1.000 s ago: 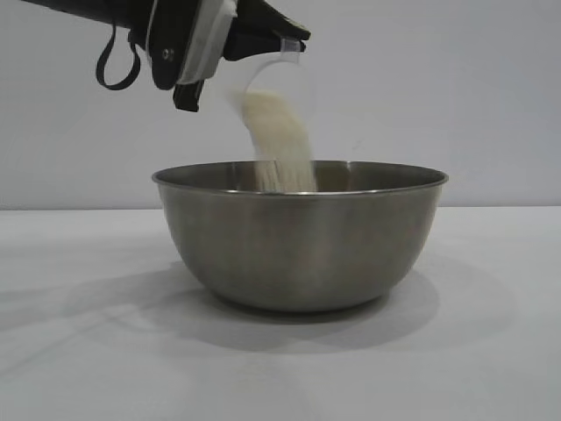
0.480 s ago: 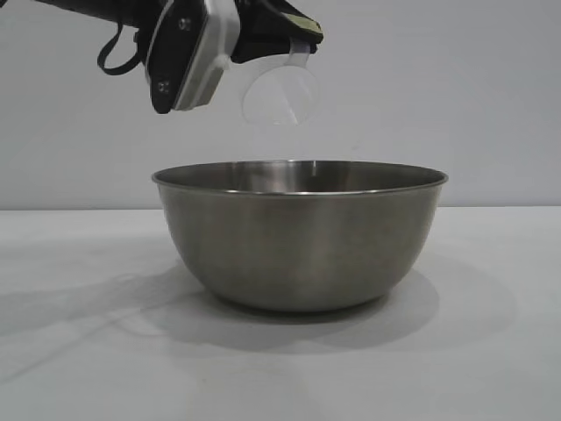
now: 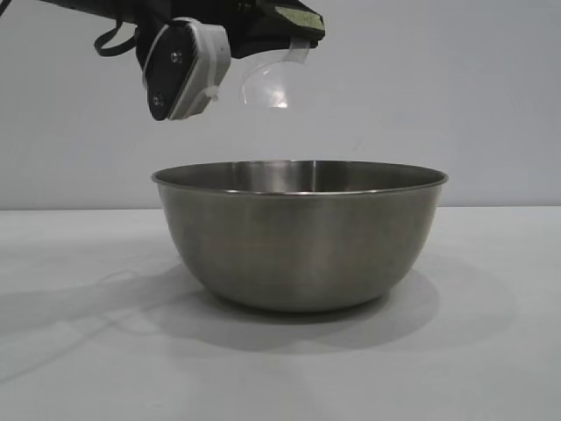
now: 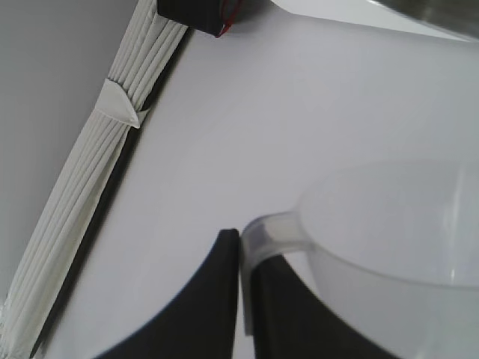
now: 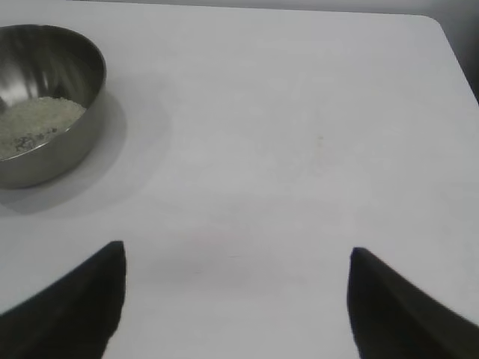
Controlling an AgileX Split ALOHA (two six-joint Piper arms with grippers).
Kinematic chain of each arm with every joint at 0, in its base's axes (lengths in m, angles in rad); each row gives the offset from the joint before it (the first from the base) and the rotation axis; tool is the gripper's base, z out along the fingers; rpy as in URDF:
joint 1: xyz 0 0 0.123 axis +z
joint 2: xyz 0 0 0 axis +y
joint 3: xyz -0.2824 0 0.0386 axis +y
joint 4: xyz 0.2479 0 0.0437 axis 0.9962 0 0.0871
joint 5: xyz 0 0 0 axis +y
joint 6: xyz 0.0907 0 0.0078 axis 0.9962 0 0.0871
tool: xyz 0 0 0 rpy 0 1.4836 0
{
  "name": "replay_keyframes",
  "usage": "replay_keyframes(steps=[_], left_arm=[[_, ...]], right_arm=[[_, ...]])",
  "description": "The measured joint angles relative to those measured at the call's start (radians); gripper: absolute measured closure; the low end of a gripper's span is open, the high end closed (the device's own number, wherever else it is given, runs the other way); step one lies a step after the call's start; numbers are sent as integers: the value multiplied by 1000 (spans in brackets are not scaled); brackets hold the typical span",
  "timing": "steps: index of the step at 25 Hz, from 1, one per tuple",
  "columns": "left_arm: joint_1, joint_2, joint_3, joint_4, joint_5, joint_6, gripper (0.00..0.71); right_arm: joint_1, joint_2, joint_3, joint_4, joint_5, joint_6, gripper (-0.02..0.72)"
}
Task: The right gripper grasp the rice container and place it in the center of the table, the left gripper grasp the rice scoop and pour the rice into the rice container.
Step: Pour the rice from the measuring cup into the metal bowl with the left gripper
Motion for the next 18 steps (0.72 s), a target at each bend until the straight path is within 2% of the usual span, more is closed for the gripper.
replay_keyframes(steps=[5, 9, 13, 18], left_arm=[[0, 0, 0, -2, -2, -21, 710], [0, 0, 0, -23, -2, -170, 710], [0, 0, 0, -76, -2, -424, 710], [0, 0, 0, -240, -2, -858, 710]], right_arm=[[0, 0, 0, 0, 0, 0, 186], [0, 0, 0, 0, 0, 0, 186], [0, 0, 0, 0, 0, 0, 186], [0, 0, 0, 0, 0, 0, 186]])
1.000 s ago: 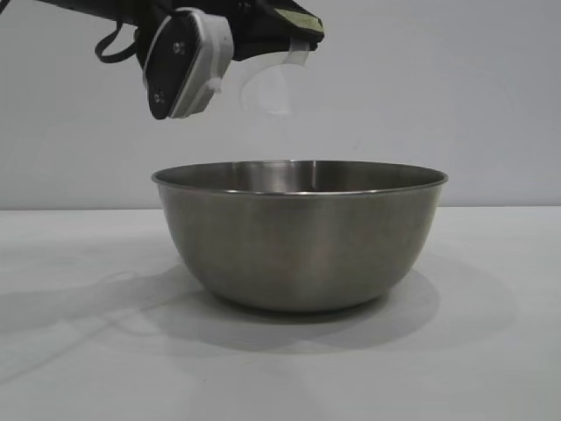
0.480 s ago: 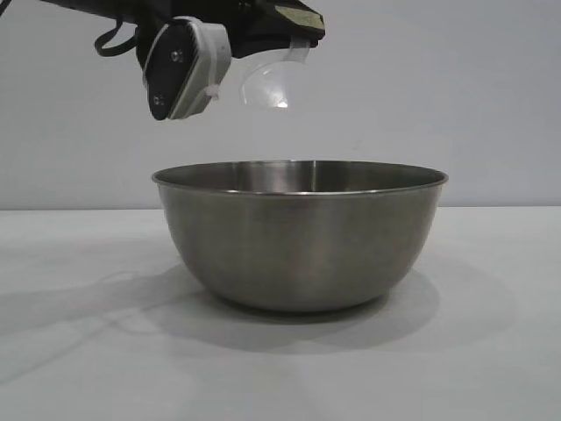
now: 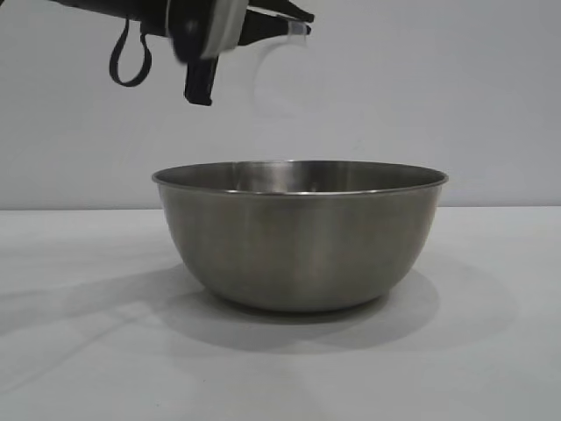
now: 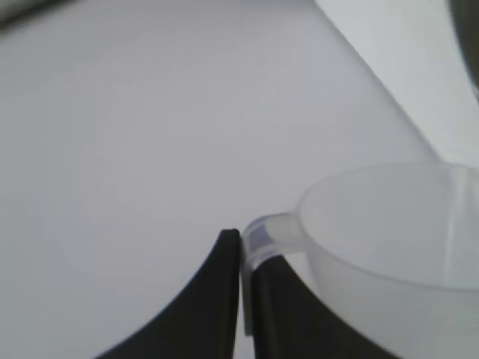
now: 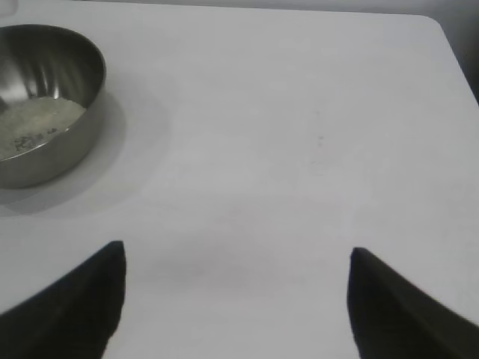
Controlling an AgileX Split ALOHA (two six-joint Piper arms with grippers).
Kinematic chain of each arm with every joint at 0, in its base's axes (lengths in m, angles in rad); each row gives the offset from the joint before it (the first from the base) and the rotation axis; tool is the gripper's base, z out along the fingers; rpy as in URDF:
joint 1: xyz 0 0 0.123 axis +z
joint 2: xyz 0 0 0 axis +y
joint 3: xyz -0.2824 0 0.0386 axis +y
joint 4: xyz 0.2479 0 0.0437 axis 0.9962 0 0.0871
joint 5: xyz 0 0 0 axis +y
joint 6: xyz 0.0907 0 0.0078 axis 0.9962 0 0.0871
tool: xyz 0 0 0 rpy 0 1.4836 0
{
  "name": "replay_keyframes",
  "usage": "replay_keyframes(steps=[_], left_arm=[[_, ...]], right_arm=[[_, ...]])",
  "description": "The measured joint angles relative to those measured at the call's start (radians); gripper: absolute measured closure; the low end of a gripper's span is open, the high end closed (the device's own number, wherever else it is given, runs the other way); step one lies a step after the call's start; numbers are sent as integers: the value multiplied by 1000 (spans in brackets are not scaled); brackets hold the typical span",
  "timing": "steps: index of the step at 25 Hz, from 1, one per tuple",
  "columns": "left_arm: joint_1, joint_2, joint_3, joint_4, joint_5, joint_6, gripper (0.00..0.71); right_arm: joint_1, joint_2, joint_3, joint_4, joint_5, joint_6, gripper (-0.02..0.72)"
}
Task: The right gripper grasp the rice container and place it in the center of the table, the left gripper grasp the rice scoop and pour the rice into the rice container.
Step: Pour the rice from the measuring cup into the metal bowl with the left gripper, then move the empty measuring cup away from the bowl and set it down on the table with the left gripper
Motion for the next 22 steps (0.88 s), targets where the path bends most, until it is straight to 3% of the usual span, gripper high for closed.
replay_keyframes(steps=[7, 12, 16, 22], left_arm=[[0, 0, 6, -436, -17, -502, 710], [7, 0, 57, -681, -73, -742, 710], [46, 0, 110, -775, -88, -863, 710], [167, 0, 220, -782, -124, -1162, 710]], right_arm=[[0, 0, 0, 0, 0, 0, 186], [0, 0, 0, 0, 0, 0, 186], [0, 0, 0, 0, 0, 0, 186], [0, 0, 0, 0, 0, 0, 186]])
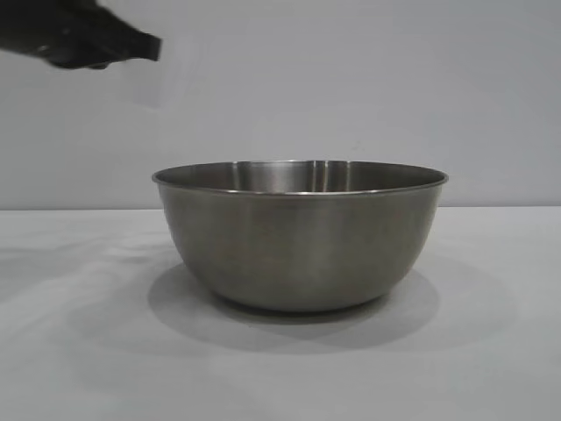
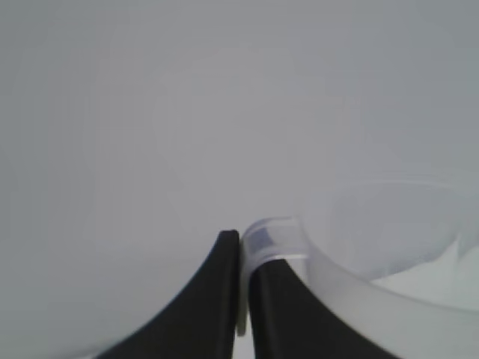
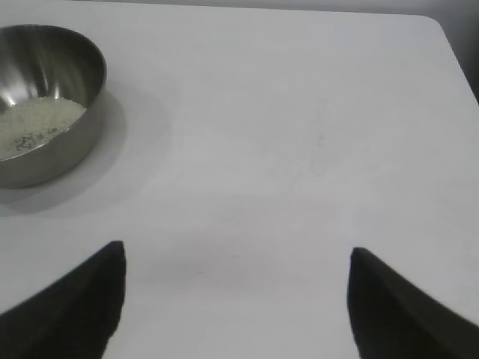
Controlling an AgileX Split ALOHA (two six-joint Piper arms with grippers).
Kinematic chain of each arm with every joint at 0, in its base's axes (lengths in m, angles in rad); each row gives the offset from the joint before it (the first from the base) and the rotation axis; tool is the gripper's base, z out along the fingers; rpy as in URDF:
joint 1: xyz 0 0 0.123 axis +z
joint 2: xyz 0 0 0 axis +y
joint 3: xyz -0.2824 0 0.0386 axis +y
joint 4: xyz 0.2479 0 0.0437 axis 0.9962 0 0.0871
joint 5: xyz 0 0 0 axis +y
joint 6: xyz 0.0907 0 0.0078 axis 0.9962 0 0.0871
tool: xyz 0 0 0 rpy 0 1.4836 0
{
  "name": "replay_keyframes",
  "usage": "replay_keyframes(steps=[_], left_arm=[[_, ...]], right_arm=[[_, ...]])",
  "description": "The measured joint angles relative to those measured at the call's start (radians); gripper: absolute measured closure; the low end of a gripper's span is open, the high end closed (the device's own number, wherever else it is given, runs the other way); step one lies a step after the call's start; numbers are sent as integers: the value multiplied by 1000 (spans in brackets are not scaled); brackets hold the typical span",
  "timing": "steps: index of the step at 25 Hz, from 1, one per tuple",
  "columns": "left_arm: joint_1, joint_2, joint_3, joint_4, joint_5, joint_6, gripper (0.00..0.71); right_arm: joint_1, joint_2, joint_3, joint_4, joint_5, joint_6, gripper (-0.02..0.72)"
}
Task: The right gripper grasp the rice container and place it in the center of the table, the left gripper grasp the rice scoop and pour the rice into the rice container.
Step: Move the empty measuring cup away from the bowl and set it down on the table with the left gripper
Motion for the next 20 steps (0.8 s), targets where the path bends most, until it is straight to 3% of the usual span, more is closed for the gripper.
replay_keyframes(steps=[4, 10, 20], left_arm=[[49, 6, 67, 53, -18, -116, 710], [49, 99, 135, 78, -56, -137, 710], [49, 224, 143, 85, -57, -141, 710]], right_arm=[[0, 0, 0, 0, 0, 0, 186], [0, 0, 0, 0, 0, 0, 186], [0, 0, 0, 0, 0, 0, 186]])
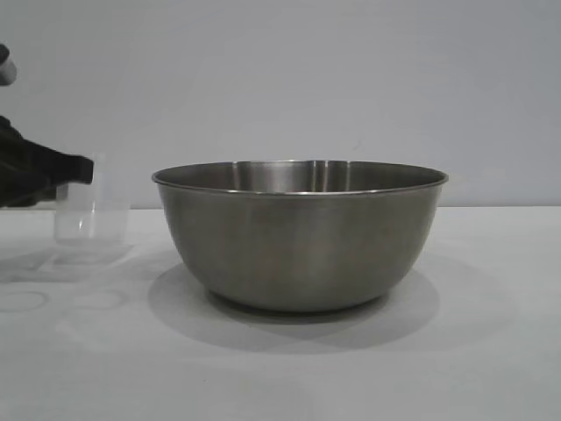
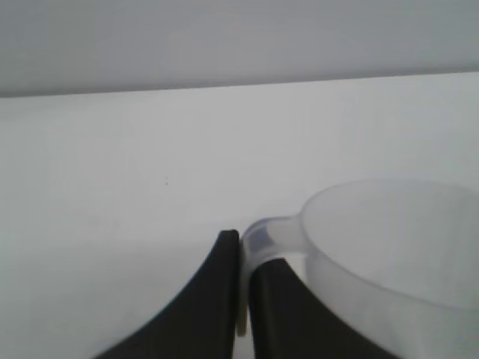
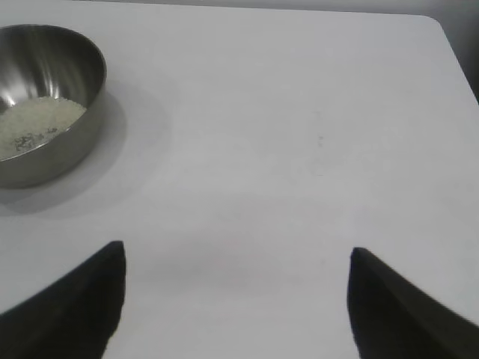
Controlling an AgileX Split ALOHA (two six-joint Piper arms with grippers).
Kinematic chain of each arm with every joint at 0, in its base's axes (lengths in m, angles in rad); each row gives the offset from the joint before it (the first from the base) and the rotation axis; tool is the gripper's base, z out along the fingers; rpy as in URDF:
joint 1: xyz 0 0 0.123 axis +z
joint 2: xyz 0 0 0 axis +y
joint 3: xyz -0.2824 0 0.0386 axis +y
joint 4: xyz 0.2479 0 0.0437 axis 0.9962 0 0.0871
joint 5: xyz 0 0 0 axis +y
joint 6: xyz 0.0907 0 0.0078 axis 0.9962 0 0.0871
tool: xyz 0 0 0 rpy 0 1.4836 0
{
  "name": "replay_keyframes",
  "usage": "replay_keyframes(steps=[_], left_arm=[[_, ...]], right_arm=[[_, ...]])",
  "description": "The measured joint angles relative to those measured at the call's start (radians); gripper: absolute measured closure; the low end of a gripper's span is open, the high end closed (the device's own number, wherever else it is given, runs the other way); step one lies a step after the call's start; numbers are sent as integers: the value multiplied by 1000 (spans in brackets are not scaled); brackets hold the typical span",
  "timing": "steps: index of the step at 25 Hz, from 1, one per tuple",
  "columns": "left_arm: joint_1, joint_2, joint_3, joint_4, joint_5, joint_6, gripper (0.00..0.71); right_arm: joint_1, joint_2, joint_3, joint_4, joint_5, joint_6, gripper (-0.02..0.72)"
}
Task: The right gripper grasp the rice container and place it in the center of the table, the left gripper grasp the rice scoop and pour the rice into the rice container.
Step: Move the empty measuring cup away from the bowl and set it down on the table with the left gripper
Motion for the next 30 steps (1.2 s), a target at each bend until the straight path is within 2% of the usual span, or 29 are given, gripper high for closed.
replay_keyframes(steps=[9, 10, 11, 12, 17, 21, 22, 30], left_arm=[[0, 61, 0, 5, -4, 0, 710], [0, 63, 0, 13, -4, 0, 663], [0, 63, 4, 19, -4, 0, 663], [0, 63, 11, 19, -5, 0, 581], [0, 61, 87, 23, -20, 0, 360], [0, 10, 186, 53, -28, 0, 364], [0, -11, 211, 61, -23, 0, 322], [0, -240, 422, 71, -23, -2, 338]], right_arm=[[0, 0, 0, 0, 0, 0, 186], [0, 0, 0, 0, 0, 0, 186], [0, 0, 0, 0, 0, 0, 186], [0, 0, 0, 0, 0, 0, 186], [0, 0, 0, 0, 0, 0, 186], [0, 0, 0, 0, 0, 0, 186], [0, 0, 0, 0, 0, 0, 186], [0, 0, 0, 0, 0, 0, 186]])
